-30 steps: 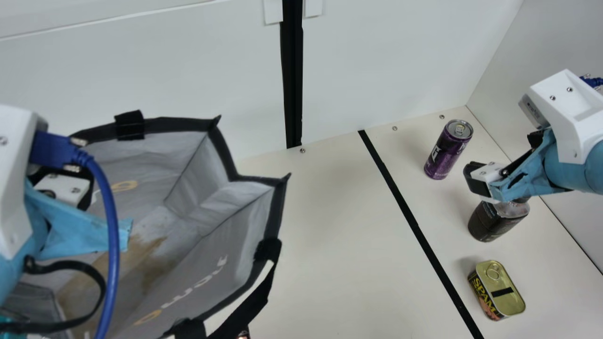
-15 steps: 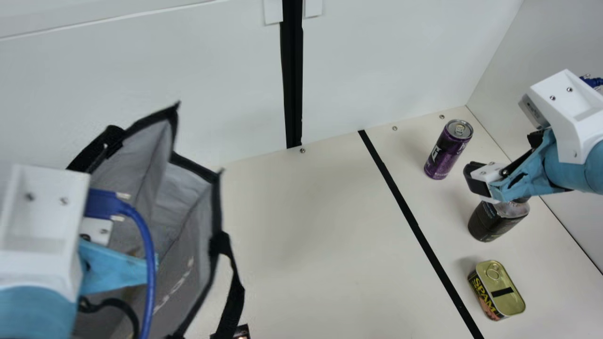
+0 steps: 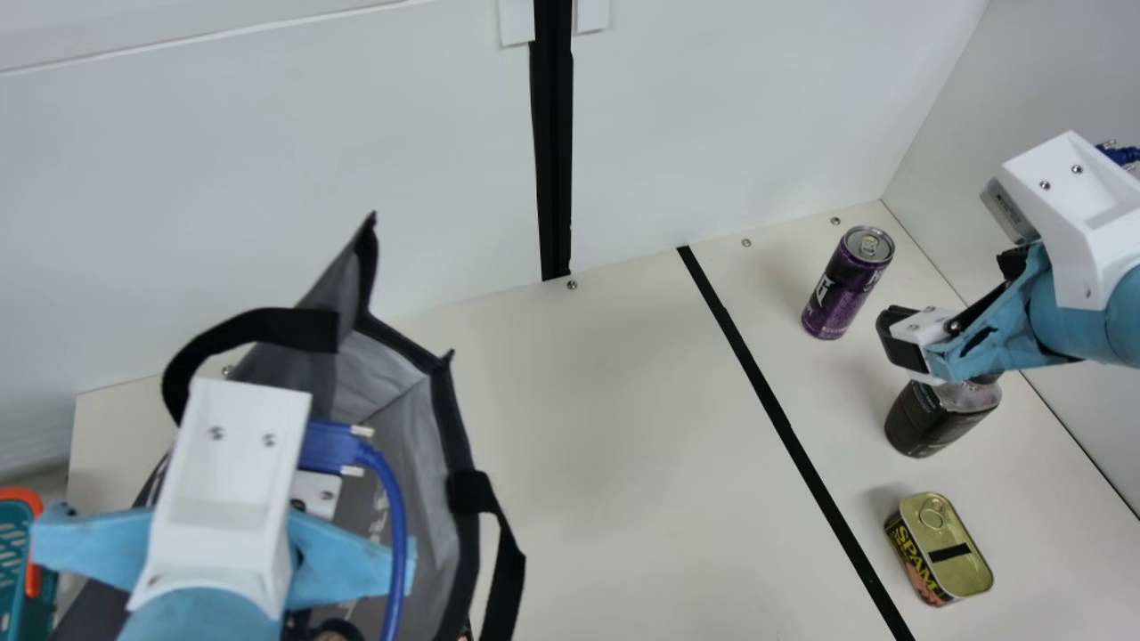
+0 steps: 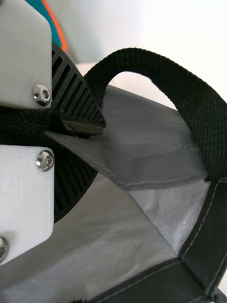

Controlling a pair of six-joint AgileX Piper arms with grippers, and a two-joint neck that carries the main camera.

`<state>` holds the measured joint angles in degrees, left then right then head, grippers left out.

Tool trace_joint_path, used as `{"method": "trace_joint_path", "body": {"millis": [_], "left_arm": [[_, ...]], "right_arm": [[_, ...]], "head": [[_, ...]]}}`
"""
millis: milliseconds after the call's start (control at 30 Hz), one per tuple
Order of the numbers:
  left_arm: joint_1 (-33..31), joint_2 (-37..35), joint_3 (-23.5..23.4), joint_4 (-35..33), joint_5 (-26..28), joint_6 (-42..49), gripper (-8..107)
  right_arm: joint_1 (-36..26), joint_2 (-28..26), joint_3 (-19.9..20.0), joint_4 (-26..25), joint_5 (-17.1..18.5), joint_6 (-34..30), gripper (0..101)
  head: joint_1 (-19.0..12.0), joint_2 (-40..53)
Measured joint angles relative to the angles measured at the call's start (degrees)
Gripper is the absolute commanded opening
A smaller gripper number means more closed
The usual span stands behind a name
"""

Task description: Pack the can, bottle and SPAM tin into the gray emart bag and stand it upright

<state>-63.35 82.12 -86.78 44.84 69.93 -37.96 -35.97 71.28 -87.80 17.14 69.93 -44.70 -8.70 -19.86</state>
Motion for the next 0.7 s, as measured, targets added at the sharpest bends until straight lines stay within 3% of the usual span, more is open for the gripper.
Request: {"method": "trace_joint_path", "body": {"millis": [433,700], "left_arm": [[-3.90,2.04,-1.79,-5.69,-0.02,-2.43,-8],[-1.41,1.80,-0.82,-12.60,-2.96,-2.10,-8]], "right_arm": [[0.00,0.00,0.00,0.00,0.00,0.00,95],[0.00,0.00,0.00,0.00,0.00,0.00,95]], "head": [[0.00,-0.09],[0.00,-0.09]]}}
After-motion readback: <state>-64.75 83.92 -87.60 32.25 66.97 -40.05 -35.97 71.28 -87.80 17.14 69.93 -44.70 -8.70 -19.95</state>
